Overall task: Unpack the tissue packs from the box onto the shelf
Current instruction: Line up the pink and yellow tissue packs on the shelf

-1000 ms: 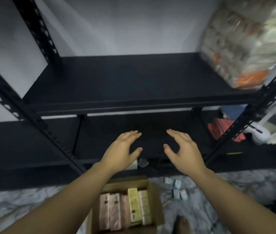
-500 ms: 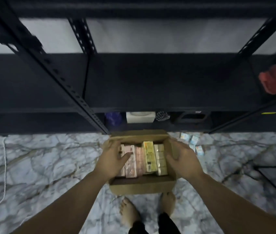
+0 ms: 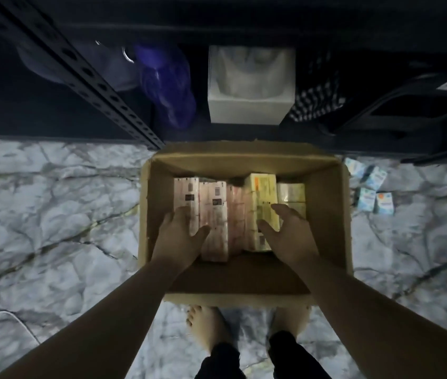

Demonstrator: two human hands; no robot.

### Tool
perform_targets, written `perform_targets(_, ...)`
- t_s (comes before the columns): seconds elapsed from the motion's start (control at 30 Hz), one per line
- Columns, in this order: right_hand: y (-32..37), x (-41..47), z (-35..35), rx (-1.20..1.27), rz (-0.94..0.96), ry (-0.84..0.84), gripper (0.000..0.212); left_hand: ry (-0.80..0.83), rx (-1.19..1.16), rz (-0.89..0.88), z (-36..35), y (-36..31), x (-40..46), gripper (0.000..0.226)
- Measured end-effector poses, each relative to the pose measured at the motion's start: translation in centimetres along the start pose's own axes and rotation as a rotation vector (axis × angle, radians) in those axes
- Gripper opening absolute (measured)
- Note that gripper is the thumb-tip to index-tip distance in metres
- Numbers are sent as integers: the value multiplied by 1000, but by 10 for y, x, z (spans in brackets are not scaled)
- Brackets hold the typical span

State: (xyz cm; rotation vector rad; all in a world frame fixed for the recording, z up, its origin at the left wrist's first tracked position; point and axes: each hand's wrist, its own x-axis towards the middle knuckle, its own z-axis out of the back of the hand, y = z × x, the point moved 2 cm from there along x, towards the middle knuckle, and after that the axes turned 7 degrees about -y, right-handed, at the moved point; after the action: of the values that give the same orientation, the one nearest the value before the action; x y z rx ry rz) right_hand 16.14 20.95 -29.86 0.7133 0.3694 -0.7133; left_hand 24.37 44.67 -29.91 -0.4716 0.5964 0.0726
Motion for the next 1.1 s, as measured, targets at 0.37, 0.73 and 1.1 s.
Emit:
perform_targets(0.37, -35, 59, -72, -136, -164, -1, 84, 21, -48, 152, -92, 7, 47, 68)
perform_targets(0.73, -40, 54, -99, 4, -231, 49, 117, -89, 34, 80, -115, -3, 41, 111)
perform_targets(1.1, -38, 9, -46, 313, -300, 118, 66, -76, -271, 86, -52, -7, 8, 70)
